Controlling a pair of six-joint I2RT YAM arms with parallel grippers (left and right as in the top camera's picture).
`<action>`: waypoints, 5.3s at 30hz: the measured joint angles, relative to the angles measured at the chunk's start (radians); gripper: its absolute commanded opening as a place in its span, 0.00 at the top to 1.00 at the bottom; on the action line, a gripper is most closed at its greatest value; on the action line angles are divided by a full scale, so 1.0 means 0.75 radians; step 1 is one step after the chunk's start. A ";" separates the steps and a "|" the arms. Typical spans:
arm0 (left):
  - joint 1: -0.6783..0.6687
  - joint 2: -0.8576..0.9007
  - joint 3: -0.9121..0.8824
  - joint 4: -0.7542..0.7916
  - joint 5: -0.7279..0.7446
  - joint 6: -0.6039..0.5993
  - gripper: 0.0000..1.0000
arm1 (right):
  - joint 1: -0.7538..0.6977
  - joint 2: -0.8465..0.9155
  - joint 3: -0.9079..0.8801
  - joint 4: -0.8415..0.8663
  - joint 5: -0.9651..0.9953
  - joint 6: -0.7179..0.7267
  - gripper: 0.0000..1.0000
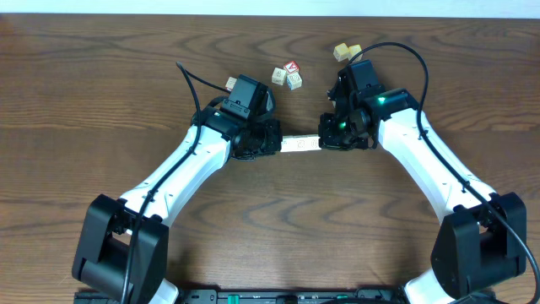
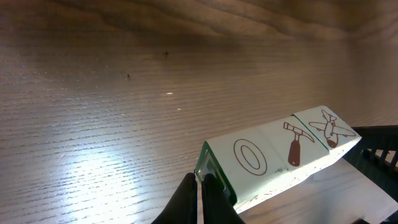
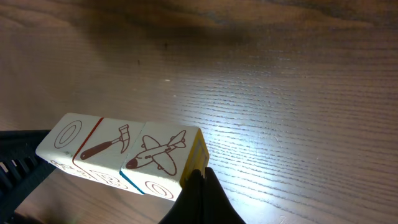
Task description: Lift 3 blocks
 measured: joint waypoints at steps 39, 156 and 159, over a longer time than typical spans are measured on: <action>0.000 0.000 0.000 0.000 0.000 0.000 0.93 | 0.000 0.000 0.000 -0.001 0.000 0.000 0.99; -0.009 0.035 -0.001 0.061 -0.039 -0.002 0.93 | 0.000 -0.001 -0.040 0.103 0.039 0.016 0.99; -0.012 0.050 -0.001 0.061 -0.039 -0.005 0.93 | 0.000 -0.001 -0.049 0.111 0.038 0.017 0.99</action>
